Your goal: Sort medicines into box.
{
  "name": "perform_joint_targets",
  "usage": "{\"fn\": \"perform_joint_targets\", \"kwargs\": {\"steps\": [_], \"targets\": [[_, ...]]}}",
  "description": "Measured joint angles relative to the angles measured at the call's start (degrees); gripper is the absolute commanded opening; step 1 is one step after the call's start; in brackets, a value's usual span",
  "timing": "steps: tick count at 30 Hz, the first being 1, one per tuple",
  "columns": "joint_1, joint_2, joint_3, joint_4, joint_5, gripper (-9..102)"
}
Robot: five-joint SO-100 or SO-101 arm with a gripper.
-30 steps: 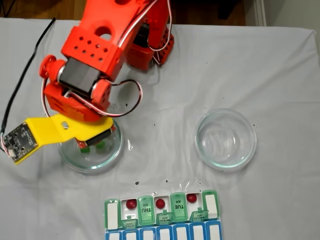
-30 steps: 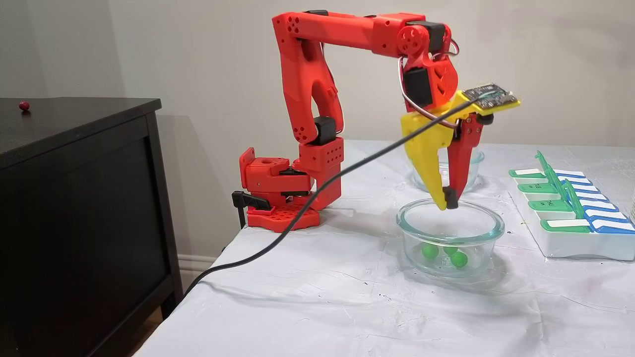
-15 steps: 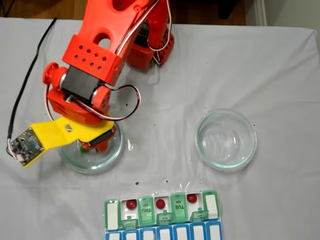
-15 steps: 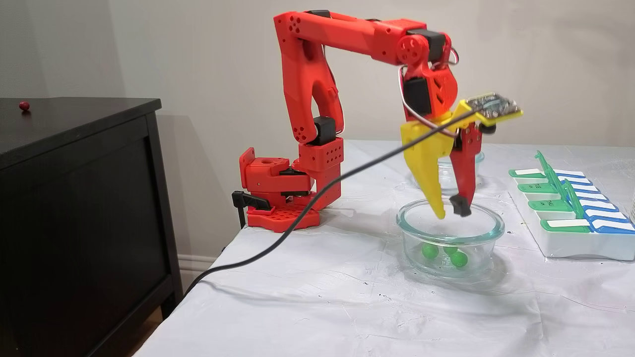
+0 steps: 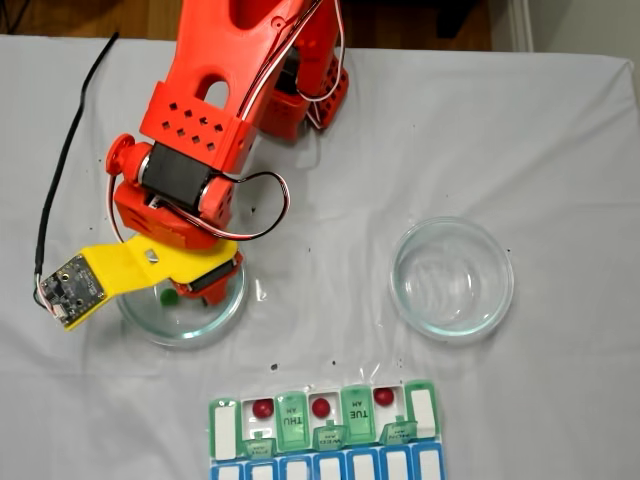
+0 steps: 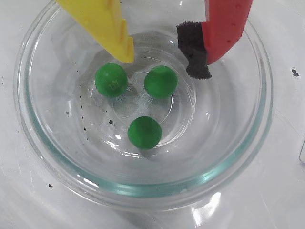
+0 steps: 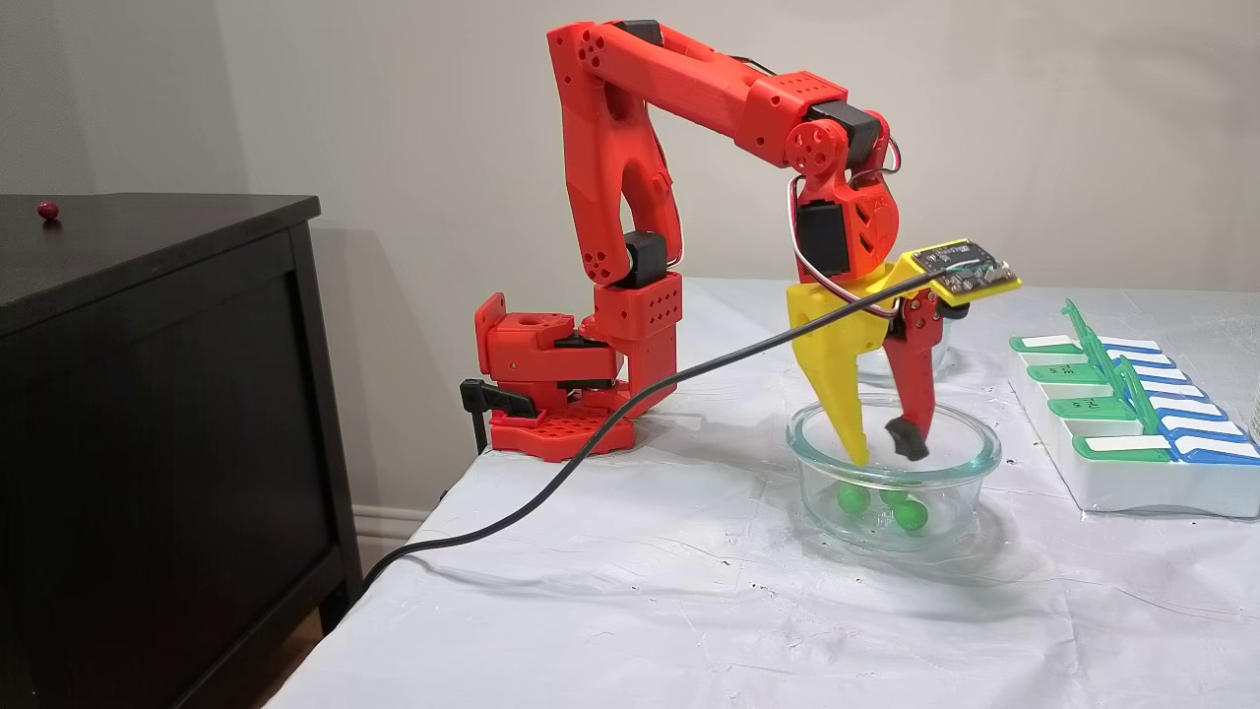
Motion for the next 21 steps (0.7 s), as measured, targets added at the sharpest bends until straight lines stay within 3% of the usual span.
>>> {"fn": "perform_joint_targets", "kwargs": {"steps": [21], "targets": [[-0.6, -6.3, 0.0, -3.9, 0.6, 17]]}}
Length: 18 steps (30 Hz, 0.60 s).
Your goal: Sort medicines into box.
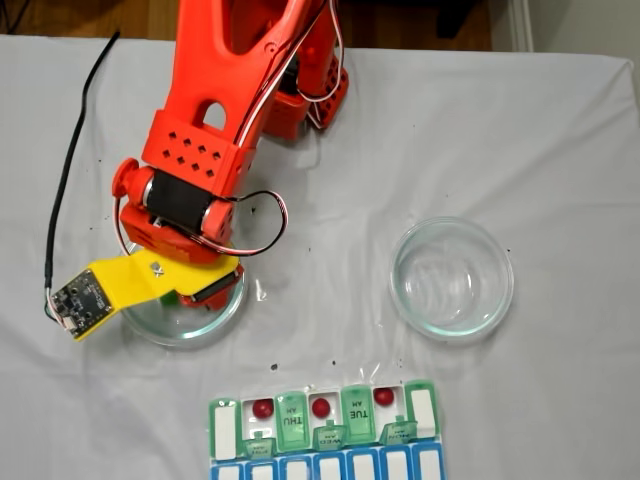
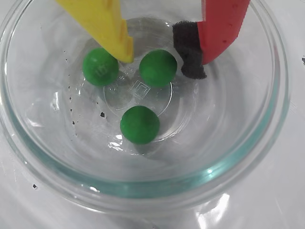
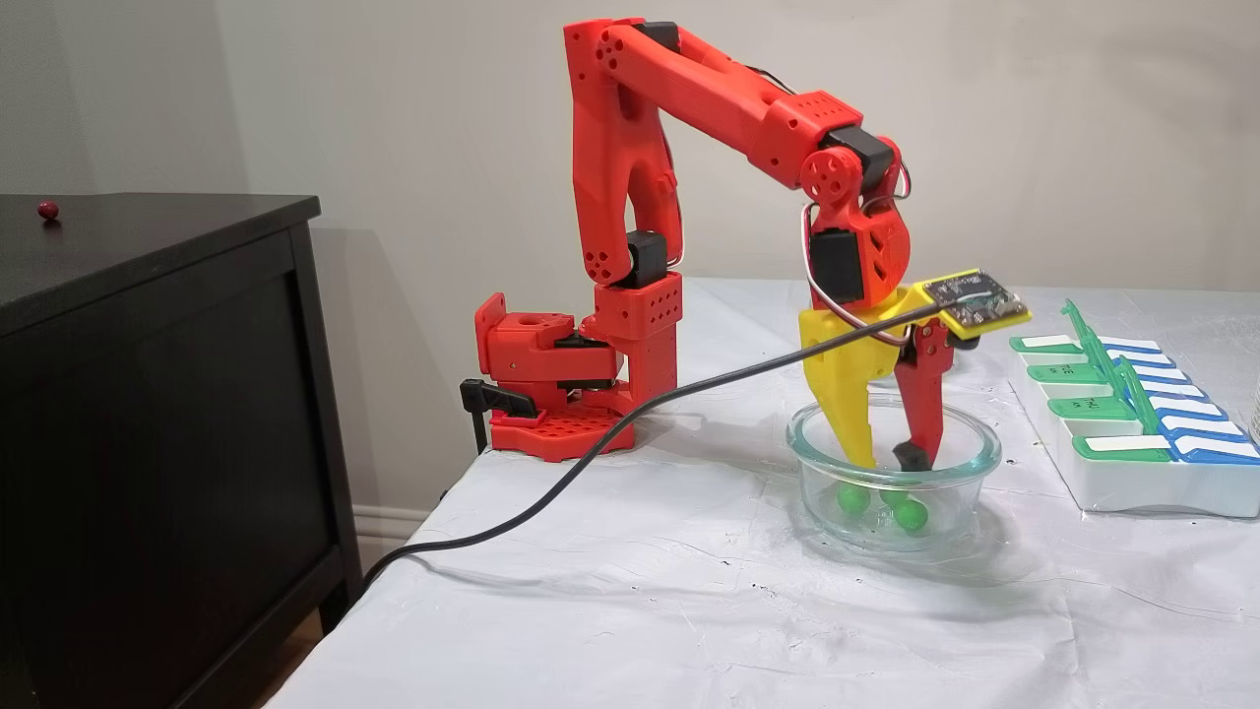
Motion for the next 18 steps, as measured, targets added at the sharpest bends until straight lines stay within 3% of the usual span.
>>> {"fn": "perform_joint_targets", "kwargs": {"steps": [18], "targets": [[0.0, -2.0, 0.0, -2.0, 0.0, 15]]}}
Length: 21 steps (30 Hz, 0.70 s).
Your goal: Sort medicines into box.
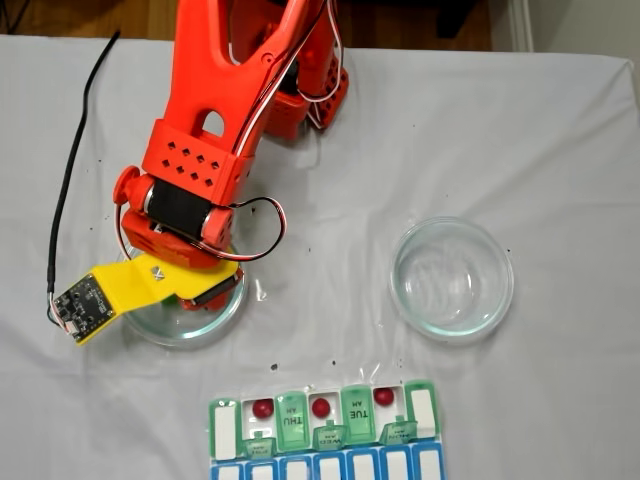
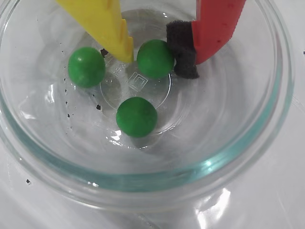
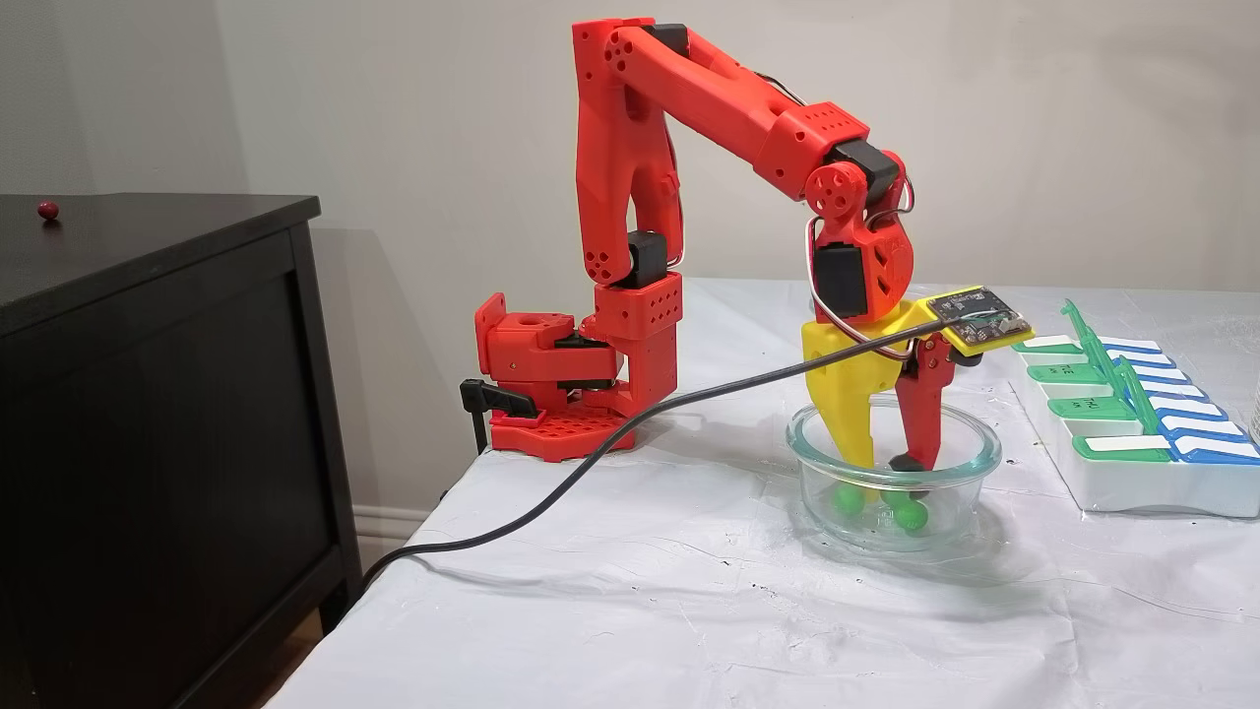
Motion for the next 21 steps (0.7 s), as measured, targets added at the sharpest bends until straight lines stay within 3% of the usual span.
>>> {"fn": "perform_joint_targets", "kwargs": {"steps": [17, 21], "targets": [[-0.4, -1.1, -0.3, -1.8, 0.0, 7], [-1.0, -1.1, -0.5, -1.9, 0.0, 0]]}}
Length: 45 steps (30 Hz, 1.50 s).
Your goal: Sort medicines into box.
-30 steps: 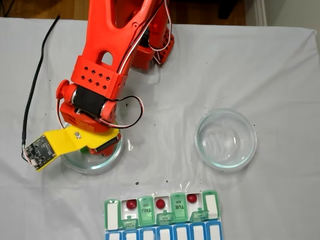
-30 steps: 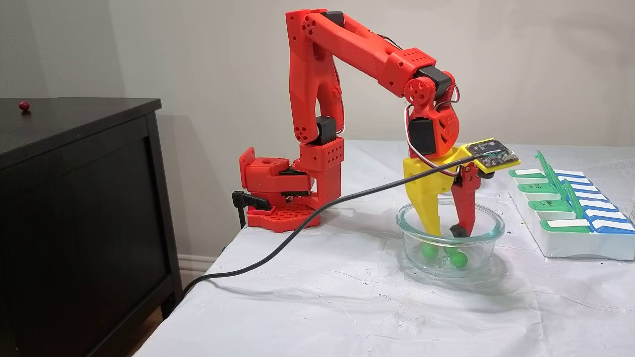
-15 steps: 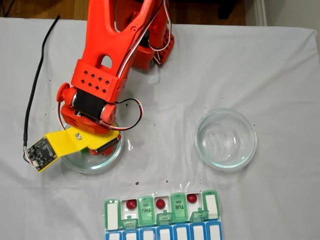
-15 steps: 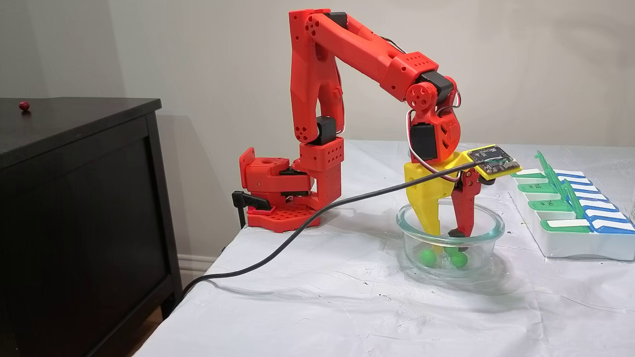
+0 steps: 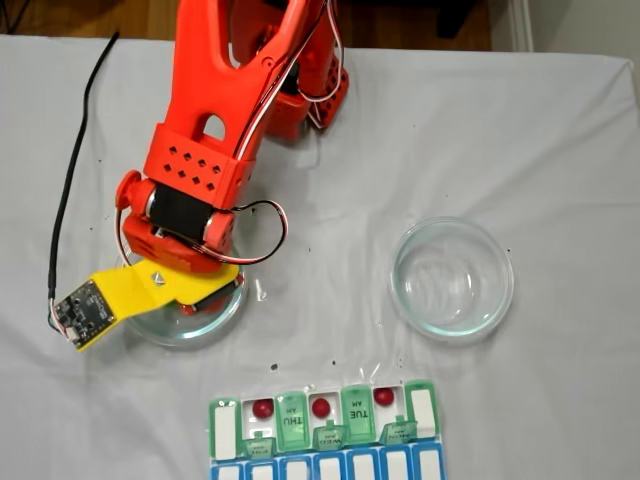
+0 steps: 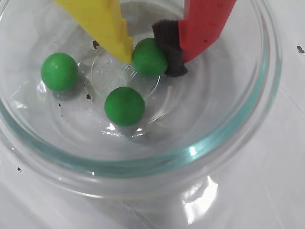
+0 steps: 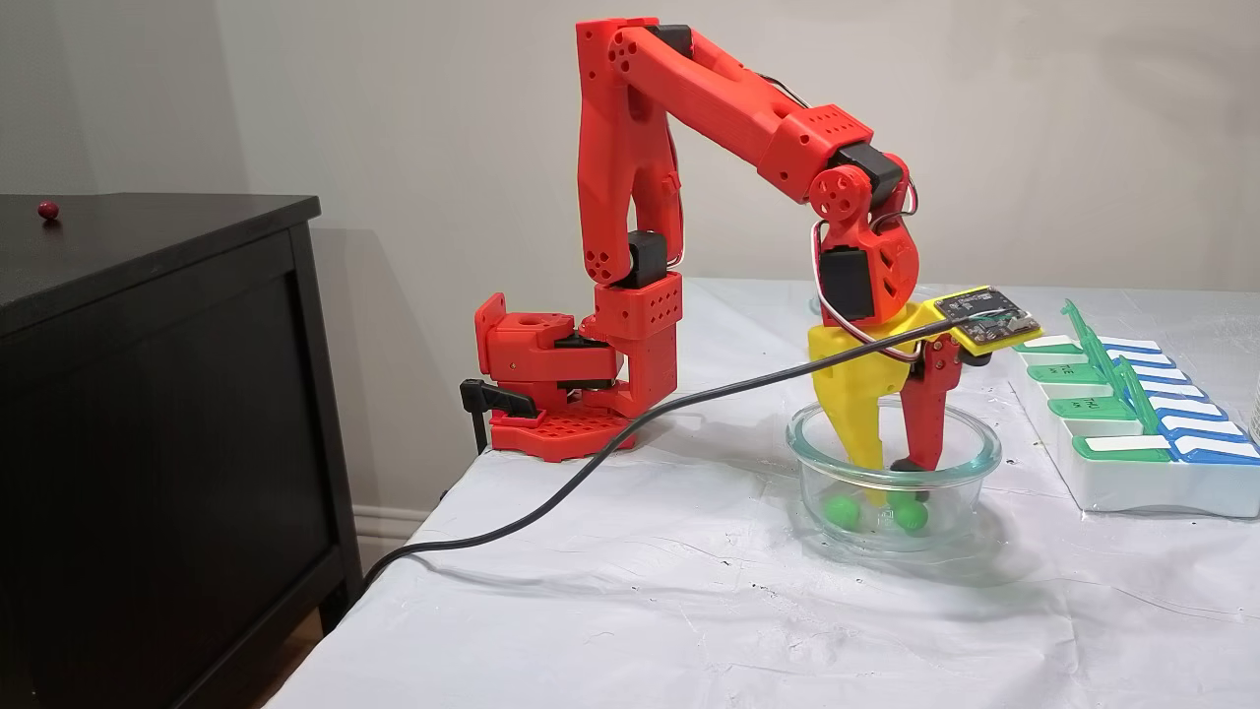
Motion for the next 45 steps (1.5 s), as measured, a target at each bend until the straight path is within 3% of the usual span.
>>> {"fn": "perform_joint_targets", "kwargs": {"steps": [12, 24, 36, 45], "targets": [[-0.1, 0.5, 0.0, 0.5, 0.2, 0], [-1.8, 22.6, 0.0, 4.4, 10.5, 0], [-23.5, 25.8, 0.1, -5.9, 36.5, 0], [-34.6, 23.3, 0.1, -13.2, 45.4, 0]]}}
